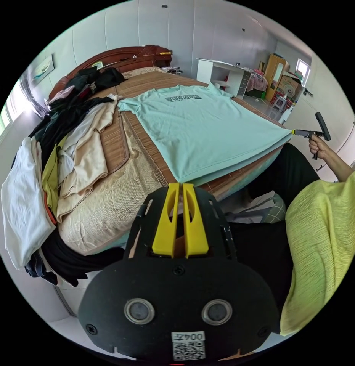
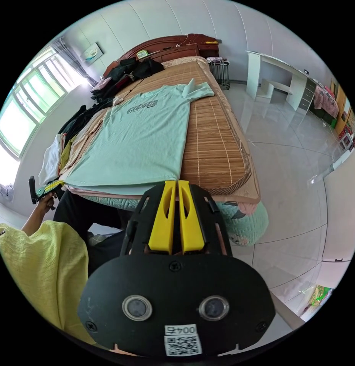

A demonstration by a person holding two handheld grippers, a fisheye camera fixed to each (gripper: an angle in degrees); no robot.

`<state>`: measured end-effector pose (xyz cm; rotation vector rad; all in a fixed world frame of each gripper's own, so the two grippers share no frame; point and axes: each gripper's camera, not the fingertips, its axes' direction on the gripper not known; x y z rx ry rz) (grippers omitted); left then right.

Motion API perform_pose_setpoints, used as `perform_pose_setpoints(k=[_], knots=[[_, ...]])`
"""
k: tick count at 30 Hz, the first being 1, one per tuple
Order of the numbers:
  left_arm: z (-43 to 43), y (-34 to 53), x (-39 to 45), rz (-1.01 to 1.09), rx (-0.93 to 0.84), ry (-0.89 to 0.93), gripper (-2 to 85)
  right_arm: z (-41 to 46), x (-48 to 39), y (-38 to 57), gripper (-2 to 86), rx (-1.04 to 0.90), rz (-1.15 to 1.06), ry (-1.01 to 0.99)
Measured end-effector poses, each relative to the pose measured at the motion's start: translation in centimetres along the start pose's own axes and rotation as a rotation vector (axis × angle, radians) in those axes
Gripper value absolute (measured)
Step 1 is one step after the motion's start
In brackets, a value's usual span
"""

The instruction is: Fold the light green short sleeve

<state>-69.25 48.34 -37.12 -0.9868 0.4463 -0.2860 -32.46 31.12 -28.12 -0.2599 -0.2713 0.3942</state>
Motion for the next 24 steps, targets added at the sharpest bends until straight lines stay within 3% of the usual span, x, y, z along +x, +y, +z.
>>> perform_pose_setpoints(k=[24], knots=[[4.8,2.7,1.3,-0.028,-0.079,-0.029,2.1,0.4,-5.0,4.5,-0.2,-0.053,-0.011,0.041]])
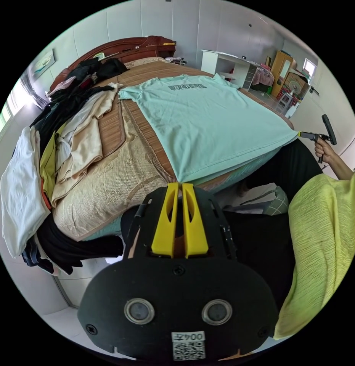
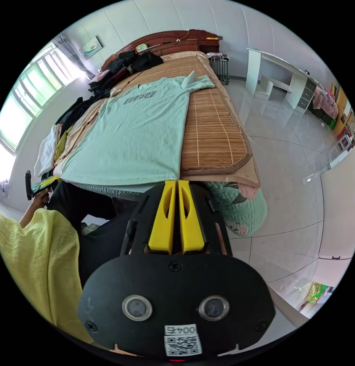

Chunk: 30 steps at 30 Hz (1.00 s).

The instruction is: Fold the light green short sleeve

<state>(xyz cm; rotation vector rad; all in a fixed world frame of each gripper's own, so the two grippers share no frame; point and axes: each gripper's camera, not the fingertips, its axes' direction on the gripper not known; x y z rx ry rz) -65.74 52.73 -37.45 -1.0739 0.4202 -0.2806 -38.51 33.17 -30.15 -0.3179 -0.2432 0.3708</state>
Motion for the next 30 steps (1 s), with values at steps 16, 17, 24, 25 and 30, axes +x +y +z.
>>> perform_pose_setpoints(k=[16,17,24,25,30], knots=[[1.1,1.7,0.3,-0.076,-0.02,-0.013,7.2,-1.0,-3.5,0.3,5.1,-0.029,0.057,-0.003],[0.5,2.4,0.1,-0.086,-0.01,-0.026,7.1,-1.4,-3.5,0.5,5.7,-0.031,0.072,0.007],[-0.8,-1.3,3.0,0.01,0.099,-0.132,3.8,-6.0,-7.0,-1.3,5.3,0.067,0.065,0.069],[0.2,-3.0,4.1,0.035,0.101,-0.153,3.0,-5.7,-8.7,-2.6,5.3,0.066,0.026,0.092],[5.6,-7.8,7.6,0.099,0.027,-0.22,1.0,-2.6,-15.5,-7.5,5.1,0.02,-0.107,0.238]])
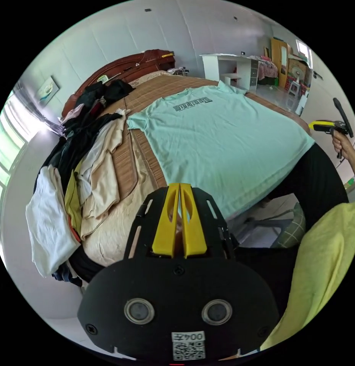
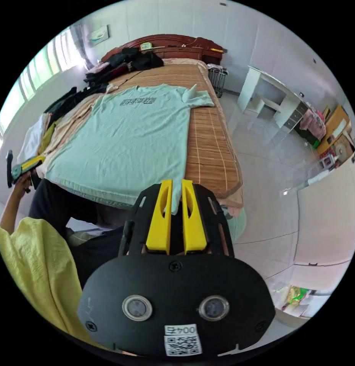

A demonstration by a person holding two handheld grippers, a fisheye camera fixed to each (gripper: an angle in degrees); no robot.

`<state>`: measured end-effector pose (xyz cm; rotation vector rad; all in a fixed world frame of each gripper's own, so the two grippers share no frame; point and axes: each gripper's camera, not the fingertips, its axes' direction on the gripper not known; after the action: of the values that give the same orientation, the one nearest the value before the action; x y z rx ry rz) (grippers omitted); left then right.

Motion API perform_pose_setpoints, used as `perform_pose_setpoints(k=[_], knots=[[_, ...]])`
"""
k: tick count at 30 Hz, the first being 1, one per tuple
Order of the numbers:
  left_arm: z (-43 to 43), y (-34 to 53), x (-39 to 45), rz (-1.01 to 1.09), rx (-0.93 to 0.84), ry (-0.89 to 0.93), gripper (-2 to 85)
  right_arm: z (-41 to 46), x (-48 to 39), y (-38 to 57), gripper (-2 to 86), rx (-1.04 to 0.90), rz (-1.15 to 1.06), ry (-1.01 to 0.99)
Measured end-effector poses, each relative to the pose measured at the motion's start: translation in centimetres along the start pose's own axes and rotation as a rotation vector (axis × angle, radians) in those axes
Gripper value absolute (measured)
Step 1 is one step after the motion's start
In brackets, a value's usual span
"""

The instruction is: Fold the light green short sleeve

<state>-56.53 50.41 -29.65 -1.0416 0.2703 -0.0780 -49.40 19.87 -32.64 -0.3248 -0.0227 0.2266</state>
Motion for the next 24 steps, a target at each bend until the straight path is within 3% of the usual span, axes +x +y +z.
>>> perform_pose_setpoints(k=[5,13,24], knots=[[3.7,-0.2,2.7,0.023,-0.056,-0.044,0.3,4.0,-4.4,-2.5,3.0,-0.156,-0.073,0.114],[5.4,-0.7,2.3,-0.039,-0.096,0.05,0.3,4.3,-8.4,-3.3,-0.4,-0.116,-0.2,0.272],[6.9,-0.7,5.3,0.063,-0.041,0.008,0.3,4.7,-7.4,-3.5,-0.7,-0.031,-0.203,0.264]])
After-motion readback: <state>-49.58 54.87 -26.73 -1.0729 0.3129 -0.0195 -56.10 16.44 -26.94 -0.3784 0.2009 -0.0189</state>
